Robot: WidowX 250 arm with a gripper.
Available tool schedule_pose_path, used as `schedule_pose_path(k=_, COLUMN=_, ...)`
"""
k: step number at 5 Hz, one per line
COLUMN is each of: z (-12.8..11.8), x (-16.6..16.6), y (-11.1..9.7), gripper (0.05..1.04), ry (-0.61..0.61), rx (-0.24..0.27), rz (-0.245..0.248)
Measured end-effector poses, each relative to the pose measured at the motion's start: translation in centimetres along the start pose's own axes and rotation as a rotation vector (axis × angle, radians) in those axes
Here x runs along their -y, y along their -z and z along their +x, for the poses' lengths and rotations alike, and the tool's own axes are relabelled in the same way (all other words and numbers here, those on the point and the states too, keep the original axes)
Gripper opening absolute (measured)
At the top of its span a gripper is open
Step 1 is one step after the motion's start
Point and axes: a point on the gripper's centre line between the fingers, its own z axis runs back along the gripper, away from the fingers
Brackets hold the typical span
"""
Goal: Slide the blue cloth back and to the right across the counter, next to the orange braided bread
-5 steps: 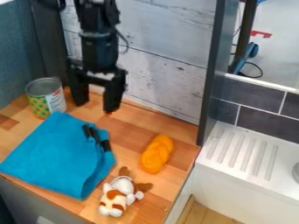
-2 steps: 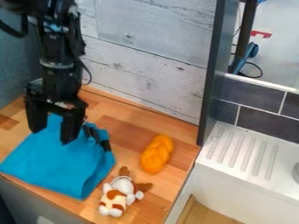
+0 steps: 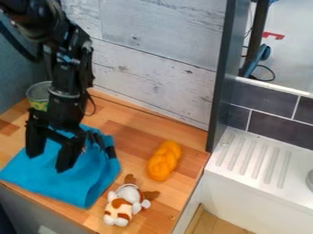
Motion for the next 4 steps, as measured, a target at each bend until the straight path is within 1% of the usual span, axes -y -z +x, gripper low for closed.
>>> schedule_pose_path(k=1, z=-0.1, x=-0.1, y=1.2, gripper=1.001, ry=0.026, rx=-0.04, rz=-0.011)
schedule_pose_path(k=2, z=0.1, x=0.0, y=2.5, gripper=1.001, ry=0.059, rx=-0.044, rz=-0.063)
schedule_pose_path(k=3, z=0.8, x=0.0, y=3.1, gripper=1.0, ry=0.071, rx=-0.067, rz=-0.07)
schedule_pose_path(k=4, z=1.8, x=-0.2, y=2.9, gripper=1.0, ry=0.079, rx=-0.089, rz=-0.065)
